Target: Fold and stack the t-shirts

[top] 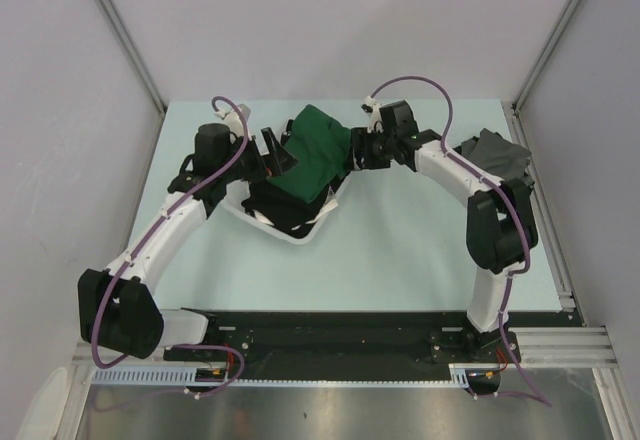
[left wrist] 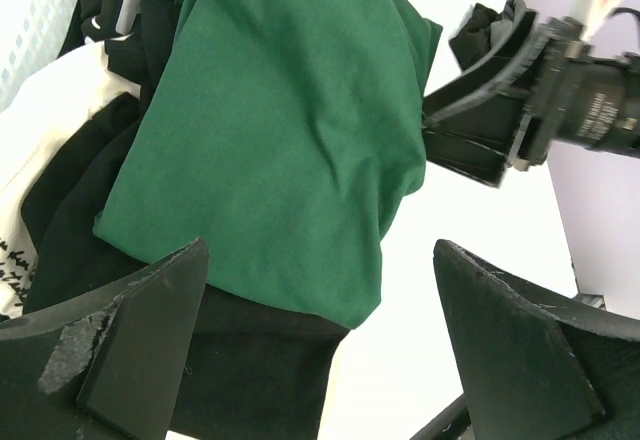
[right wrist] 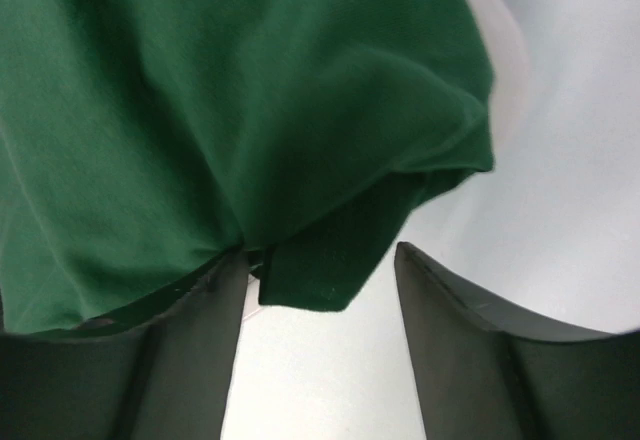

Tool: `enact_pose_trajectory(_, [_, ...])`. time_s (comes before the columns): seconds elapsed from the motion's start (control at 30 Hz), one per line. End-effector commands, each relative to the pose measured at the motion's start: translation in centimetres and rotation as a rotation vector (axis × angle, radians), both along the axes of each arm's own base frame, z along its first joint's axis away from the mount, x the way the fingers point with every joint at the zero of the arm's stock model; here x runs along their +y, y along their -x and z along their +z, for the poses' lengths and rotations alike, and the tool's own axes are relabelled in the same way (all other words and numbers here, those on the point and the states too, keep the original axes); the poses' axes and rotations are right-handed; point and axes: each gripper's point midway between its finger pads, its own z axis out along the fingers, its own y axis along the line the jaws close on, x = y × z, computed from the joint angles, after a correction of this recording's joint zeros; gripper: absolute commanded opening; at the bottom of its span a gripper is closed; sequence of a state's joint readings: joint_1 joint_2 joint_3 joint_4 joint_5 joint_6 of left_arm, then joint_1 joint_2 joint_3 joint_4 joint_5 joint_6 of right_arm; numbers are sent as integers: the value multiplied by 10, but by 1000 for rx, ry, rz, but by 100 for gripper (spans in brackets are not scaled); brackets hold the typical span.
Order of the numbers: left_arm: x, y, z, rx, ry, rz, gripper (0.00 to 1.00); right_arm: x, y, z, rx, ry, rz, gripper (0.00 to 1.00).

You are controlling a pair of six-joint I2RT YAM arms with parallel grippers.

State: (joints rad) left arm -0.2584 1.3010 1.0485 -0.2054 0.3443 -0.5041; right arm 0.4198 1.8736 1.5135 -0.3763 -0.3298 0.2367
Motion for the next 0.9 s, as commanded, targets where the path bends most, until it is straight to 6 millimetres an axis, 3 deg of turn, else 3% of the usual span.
enact_pose_trajectory(0.0, [5, 4, 15, -48, -8, 5, 100, 22, -13, 17, -40, -64, 43, 58])
enact_pose_trajectory(0.03, [5, 5, 13, -44, -10, 3, 99, 24, -13, 18, -40, -67, 47, 53])
enact_pose_trajectory(0.07, [6, 6, 13, -44, -10, 3, 100, 25, -12, 19, -43, -67, 51, 37])
enact_pose_trajectory(0.13, [6, 7, 11, -39, -11, 6, 99, 27, -12, 20, -50, -60, 55, 19])
enact_pose_trajectory(0.17, [6, 7, 11, -42, -10, 6, 100, 26, -12, 21, -56, -54, 56, 4])
enact_pose_trajectory(0.2, [6, 7, 9, -37, -10, 7, 100, 26, -11, 25, -66, -51, 55, 0])
enact_pose_trajectory(0.37, [5, 7, 6, -28, -1, 4, 100, 20, -7, 44, -121, -15, 52, 0])
enact_pose_trajectory(0.5, [2, 5, 4, -21, 4, -5, 100, 17, -2, 82, -233, -6, 63, 0])
enact_pose_trajectory(0.7, [-3, -2, -1, -5, 17, -19, 100, 10, 4, 177, -464, -47, 44, 0])
enact_pose_trajectory(0.87, [-7, -9, -4, 7, 25, -29, 99, -11, 22, 266, -644, -83, -14, 0])
